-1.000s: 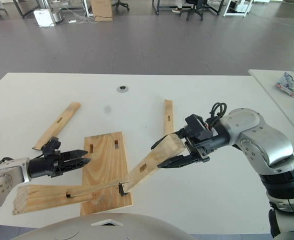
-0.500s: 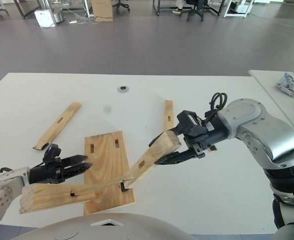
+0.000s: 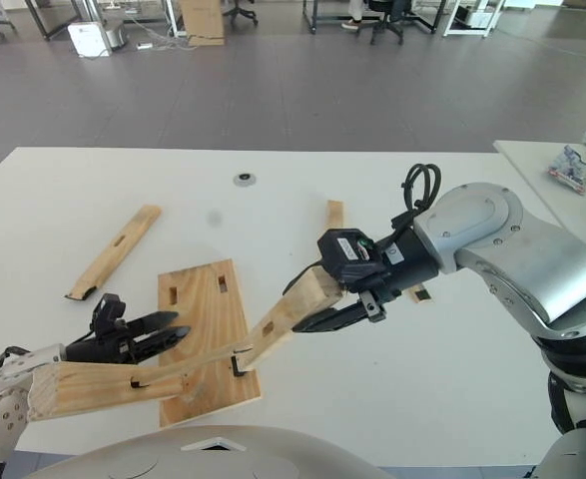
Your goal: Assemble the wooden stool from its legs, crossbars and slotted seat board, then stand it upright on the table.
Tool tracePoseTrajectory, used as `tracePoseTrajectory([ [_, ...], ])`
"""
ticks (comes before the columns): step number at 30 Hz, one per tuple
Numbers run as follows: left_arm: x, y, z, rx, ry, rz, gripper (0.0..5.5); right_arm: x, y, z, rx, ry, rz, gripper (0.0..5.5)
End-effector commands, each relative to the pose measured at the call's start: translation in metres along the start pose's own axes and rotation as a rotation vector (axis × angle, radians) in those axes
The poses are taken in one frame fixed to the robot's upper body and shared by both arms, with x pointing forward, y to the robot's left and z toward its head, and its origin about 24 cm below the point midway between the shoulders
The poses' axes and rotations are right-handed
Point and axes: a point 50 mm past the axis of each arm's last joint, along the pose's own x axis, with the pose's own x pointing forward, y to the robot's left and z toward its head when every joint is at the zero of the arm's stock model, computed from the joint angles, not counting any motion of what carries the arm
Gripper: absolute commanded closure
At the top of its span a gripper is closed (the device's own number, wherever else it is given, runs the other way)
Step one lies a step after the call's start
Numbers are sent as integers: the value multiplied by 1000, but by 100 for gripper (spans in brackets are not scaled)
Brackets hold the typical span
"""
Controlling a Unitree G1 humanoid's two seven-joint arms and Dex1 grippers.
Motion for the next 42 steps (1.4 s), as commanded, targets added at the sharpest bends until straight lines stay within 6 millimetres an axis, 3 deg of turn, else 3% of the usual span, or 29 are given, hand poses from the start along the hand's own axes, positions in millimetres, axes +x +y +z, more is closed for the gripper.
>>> tracePoseTrajectory([
  [1,0,0,-8,-13,5,45,203,-5,-4,7,-2,69,-24,343],
  [16,9,-9,-20,-28,-47,93,203,-3,4,31,-146,223,35,343],
  [24,18,-16,-34,-67,-149,192,203,8,-7,31,-159,263,144,343],
  [30,39,-29,-41,-95,-238,330,203,-2,-30,17,2,315,118,343],
  [34,43,-30,-40,-102,-289,387,203,-6,-41,24,-47,357,111,343],
  [42,51,-29,-36,-102,-342,433,203,5,-21,51,-197,315,173,343],
])
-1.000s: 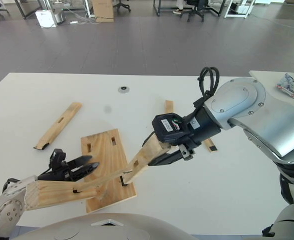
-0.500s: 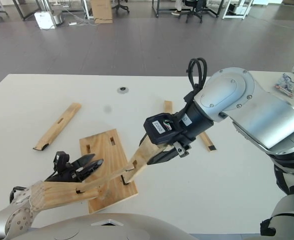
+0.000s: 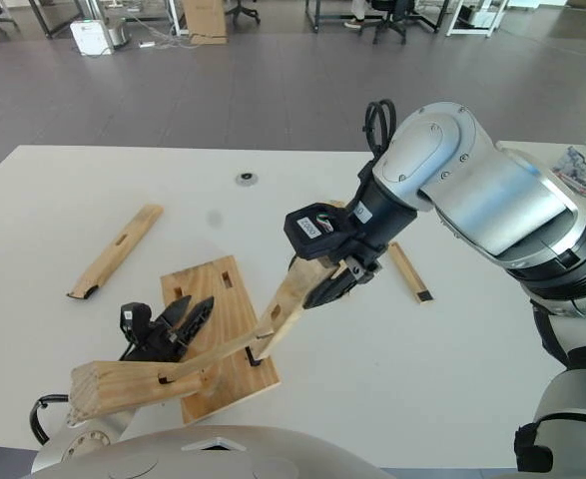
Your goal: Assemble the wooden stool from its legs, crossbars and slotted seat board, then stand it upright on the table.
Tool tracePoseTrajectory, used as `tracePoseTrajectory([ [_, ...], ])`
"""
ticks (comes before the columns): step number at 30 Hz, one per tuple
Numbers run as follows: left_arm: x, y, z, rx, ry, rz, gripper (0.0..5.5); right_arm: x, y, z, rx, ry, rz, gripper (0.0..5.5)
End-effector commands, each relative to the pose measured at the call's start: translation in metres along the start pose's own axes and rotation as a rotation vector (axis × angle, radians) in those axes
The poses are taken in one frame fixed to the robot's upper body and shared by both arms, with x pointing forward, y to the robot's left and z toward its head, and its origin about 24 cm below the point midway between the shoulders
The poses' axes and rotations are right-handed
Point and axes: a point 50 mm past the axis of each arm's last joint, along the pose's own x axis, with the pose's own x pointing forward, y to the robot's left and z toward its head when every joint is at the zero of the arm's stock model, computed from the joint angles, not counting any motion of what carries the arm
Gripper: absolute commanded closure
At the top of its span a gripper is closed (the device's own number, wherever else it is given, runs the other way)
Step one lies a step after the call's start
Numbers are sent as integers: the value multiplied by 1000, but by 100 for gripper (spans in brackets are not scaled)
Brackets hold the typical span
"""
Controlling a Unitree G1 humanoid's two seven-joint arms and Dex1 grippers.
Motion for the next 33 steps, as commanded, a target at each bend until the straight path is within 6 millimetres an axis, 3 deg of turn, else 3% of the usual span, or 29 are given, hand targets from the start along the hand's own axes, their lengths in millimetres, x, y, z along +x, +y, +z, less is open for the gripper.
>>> tracePoseTrajectory([
  [1,2,5,-8,7,41,69,203,3,7,17,-66,-47,20,343],
  [10,11,2,-8,14,28,77,203,8,4,31,-25,-164,-47,343],
  [15,14,1,-9,14,27,71,203,5,8,7,37,-148,-92,343],
  [19,14,7,-6,27,32,69,203,6,22,-16,85,-154,-113,343],
  [25,12,10,-5,29,39,71,203,11,40,-7,-44,-226,-111,343],
  [33,13,7,-7,15,66,77,203,4,38,15,-207,-292,4,343],
])
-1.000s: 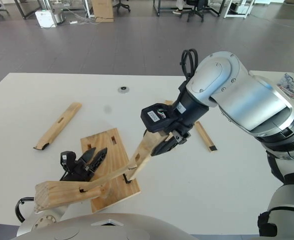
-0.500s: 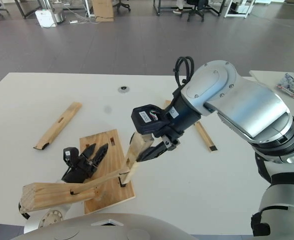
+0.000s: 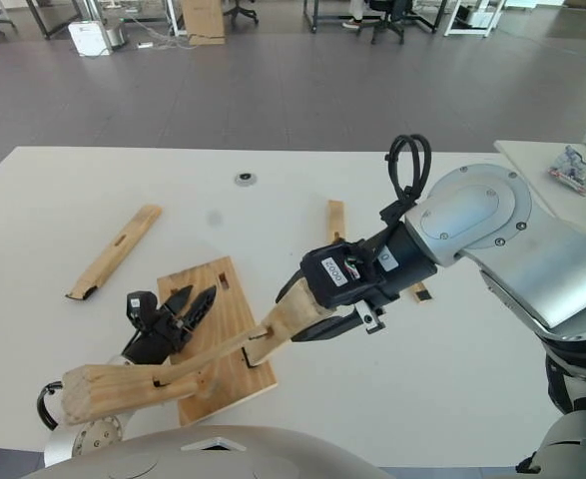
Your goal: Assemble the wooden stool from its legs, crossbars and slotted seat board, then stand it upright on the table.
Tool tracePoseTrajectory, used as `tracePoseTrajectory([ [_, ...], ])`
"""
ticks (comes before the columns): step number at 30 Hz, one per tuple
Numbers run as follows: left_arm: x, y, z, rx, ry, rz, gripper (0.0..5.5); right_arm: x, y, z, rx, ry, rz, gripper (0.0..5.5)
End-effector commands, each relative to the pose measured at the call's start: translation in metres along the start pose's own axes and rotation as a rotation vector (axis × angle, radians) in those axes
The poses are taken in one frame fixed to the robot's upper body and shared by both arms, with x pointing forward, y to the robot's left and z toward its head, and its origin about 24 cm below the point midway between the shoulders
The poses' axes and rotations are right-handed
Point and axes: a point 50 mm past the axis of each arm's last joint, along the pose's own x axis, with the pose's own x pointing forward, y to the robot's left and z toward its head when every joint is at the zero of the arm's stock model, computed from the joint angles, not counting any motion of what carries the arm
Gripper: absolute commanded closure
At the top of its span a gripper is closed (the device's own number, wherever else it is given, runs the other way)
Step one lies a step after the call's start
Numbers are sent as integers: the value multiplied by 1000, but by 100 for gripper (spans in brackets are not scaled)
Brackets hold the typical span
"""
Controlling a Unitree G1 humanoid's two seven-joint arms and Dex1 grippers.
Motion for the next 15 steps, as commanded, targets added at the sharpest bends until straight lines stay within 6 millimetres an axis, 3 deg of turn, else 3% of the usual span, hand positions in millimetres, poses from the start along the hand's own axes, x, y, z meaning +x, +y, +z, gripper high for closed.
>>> tracePoseTrajectory([
  [1,-3,4,-11,-16,75,54,203,2,-4,13,-67,-55,88,343],
  [7,-1,2,-11,-16,80,46,203,9,-7,-4,34,-27,31,343],
  [15,-2,2,-10,-14,85,60,203,30,5,-28,132,39,37,343],
])
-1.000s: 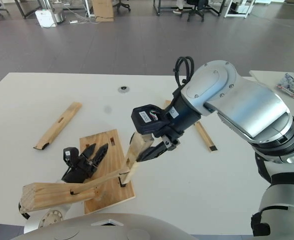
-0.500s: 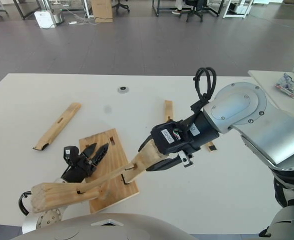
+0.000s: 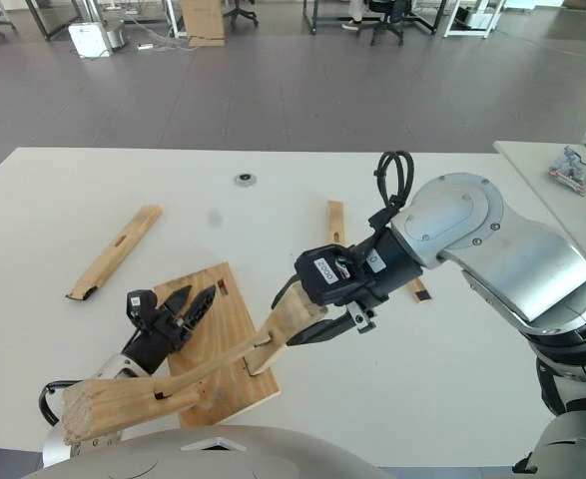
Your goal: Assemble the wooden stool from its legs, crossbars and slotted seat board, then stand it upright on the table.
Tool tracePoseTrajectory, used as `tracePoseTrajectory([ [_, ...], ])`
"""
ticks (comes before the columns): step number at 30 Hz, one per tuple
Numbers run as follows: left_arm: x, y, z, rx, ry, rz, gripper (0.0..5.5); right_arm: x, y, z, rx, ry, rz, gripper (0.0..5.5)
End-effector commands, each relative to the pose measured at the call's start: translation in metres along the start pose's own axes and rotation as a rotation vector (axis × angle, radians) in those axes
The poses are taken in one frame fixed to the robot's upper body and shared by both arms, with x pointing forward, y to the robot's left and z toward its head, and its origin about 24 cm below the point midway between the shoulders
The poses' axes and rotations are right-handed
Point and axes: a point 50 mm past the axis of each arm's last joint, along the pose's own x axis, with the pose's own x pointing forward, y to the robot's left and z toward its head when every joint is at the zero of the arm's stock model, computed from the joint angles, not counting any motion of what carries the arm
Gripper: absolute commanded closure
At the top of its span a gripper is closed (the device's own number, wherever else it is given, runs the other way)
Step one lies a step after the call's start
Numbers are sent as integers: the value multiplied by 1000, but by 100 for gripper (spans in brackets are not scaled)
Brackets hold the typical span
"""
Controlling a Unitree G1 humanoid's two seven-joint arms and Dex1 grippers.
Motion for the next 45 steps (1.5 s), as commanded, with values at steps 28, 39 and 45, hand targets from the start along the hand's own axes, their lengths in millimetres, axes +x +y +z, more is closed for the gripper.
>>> tracePoseTrajectory([
  [28,61,22,24,105,-50,21,203,9,-30,-33,196,-12,-143,144],
  [39,116,11,43,211,-124,-21,203,-72,-72,10,126,-172,-626,144],
  [45,133,15,57,242,-178,14,203,-65,-36,47,148,-405,-489,144],
])
